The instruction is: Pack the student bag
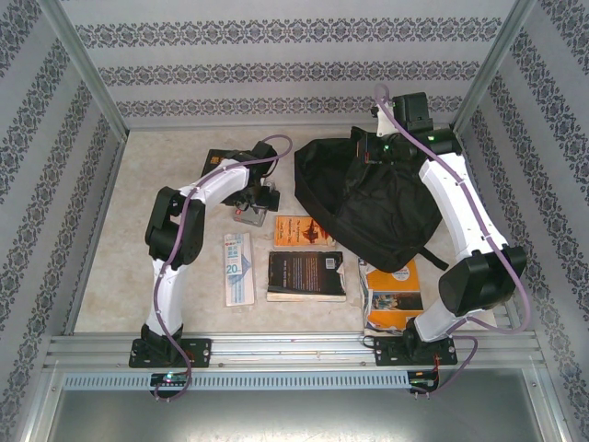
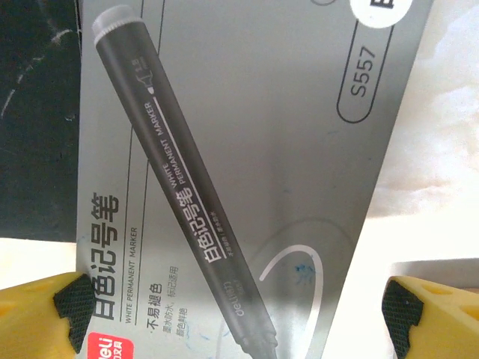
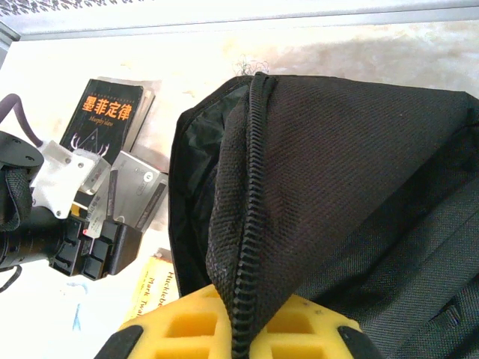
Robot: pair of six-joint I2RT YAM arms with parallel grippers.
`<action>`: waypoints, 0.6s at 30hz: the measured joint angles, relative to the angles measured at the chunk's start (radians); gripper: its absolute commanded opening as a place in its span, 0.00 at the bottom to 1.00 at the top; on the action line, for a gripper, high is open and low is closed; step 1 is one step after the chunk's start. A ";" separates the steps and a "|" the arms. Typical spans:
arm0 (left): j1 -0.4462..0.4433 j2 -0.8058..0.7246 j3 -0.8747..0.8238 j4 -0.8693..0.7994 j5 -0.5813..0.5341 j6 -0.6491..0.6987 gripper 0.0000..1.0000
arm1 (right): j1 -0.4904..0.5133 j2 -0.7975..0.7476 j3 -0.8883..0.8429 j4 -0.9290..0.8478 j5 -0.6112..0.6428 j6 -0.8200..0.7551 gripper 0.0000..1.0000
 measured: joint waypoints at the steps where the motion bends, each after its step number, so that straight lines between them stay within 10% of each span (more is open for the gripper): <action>1: 0.001 -0.001 0.000 0.000 0.000 0.004 1.00 | 0.000 0.000 0.000 0.000 0.000 0.001 0.00; 18: 0.042 -0.001 -0.036 0.010 0.065 0.046 1.00 | 0.000 0.000 0.000 0.000 -0.022 0.004 0.00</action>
